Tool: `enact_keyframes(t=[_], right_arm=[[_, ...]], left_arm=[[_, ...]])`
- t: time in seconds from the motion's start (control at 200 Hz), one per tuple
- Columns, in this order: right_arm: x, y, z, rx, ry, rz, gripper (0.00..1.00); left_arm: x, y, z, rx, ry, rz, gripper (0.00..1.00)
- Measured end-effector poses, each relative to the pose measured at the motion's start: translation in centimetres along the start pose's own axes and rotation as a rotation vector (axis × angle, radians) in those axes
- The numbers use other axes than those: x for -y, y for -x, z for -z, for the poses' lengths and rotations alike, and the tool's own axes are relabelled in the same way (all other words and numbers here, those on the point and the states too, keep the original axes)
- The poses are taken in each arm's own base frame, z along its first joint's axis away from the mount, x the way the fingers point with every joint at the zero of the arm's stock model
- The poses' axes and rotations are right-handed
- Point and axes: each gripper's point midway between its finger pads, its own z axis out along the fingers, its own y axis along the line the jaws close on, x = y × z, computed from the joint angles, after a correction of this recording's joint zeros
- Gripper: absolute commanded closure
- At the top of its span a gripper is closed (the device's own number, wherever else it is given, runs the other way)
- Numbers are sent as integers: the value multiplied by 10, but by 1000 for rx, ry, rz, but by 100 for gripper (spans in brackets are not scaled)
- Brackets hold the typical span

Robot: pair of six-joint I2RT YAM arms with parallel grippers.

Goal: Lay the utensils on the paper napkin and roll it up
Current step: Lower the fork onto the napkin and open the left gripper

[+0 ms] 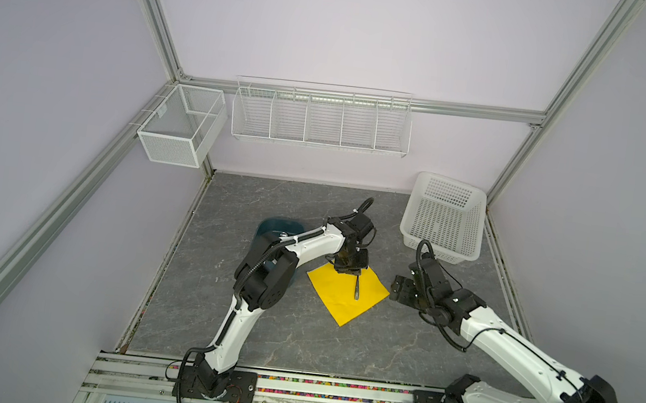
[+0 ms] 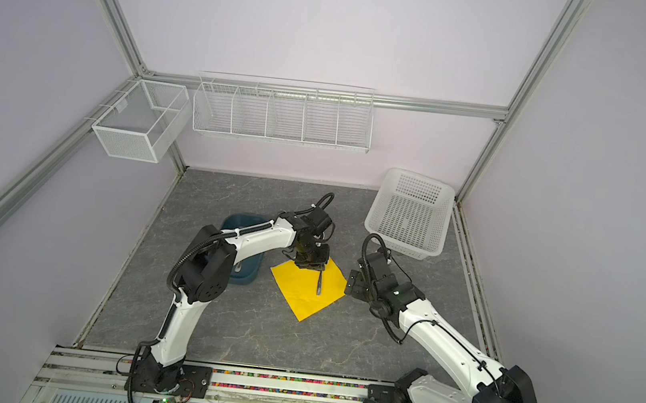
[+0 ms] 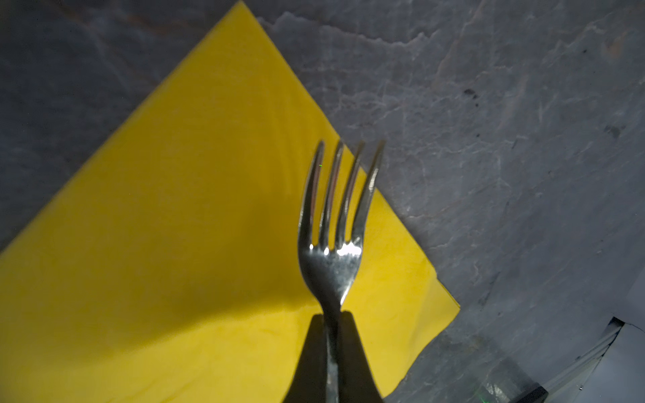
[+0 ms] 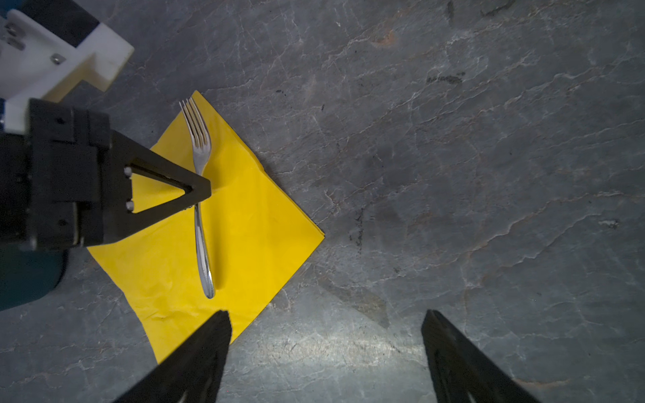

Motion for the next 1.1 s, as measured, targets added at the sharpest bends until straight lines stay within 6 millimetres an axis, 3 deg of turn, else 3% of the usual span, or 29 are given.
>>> enact_keyframes(t=[0.595,0.98,1.1], right_arm=[[-1,-2,-2,-15,3,7,11],[-3,-5,-3,-27,14,12,11],[-6,-1,0,-10,33,11,11]], left_arm=[[-6,-3,-4,-13,26,-5,89],[-7,0,-1,-7,45,-33,77],[-9,4,9,22,66,-46,76]])
